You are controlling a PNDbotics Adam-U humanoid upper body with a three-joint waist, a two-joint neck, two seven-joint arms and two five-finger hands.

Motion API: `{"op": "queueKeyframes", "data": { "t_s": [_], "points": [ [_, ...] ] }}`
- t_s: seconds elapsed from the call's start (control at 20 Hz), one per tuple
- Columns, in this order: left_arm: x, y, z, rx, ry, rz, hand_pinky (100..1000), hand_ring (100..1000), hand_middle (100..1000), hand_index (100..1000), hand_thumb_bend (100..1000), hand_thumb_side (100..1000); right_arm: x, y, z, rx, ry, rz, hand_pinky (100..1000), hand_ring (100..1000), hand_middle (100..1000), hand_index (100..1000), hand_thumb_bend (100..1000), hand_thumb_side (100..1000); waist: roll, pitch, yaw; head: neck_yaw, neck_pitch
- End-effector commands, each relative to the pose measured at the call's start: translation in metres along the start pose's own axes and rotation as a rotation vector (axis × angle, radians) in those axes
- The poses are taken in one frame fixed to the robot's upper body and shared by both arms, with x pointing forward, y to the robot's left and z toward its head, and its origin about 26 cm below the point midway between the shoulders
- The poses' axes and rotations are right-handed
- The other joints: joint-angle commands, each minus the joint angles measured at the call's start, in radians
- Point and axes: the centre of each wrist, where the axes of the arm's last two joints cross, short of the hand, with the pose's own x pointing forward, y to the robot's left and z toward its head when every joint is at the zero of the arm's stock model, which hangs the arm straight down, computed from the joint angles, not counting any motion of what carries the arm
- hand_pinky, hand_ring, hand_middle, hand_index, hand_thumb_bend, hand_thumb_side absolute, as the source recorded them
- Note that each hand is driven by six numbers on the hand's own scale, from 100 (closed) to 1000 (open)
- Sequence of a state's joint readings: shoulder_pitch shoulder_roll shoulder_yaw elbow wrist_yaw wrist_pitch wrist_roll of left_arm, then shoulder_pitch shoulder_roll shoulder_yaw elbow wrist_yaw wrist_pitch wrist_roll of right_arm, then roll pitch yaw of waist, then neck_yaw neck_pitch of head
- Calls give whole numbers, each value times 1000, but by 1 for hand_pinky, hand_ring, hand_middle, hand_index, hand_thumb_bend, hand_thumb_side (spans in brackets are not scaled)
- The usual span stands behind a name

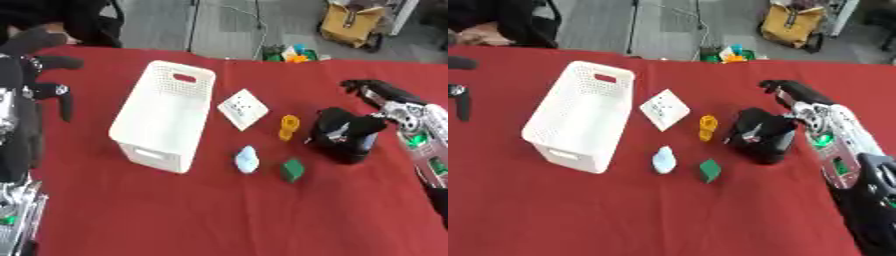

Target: Pick up objects on the table and place them in the box.

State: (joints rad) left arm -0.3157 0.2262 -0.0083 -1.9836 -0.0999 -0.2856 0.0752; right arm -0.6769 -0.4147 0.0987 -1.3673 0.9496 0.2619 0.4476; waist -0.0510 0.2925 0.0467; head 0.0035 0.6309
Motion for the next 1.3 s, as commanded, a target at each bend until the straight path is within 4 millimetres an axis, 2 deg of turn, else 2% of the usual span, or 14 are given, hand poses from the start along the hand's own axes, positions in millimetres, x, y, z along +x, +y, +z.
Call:
{"op": "queueKeyframes", "data": {
  "t_s": [0.05, 0.55, 1.3],
  "points": [
    [5, 1, -5, -1, -27, -3, 155, 654, 744, 869, 100, 1000, -1, -12, 2, -52, 18, 35, 900, 923, 897, 1000, 957, 434, 3, -13, 0, 1, -12],
    [5, 1, -5, 1, -27, -7, 151, 655, 745, 869, 100, 1000, -13, -3, 0, 10, 18, 79, 909, 934, 901, 1000, 928, 427, 10, -9, 4, -9, -8],
    [5, 0, -5, -3, -29, 2, 149, 656, 746, 870, 100, 1000, -23, 6, -6, 63, 13, 129, 877, 907, 894, 1000, 883, 409, 15, -4, 11, -19, -14]
  ]
}}
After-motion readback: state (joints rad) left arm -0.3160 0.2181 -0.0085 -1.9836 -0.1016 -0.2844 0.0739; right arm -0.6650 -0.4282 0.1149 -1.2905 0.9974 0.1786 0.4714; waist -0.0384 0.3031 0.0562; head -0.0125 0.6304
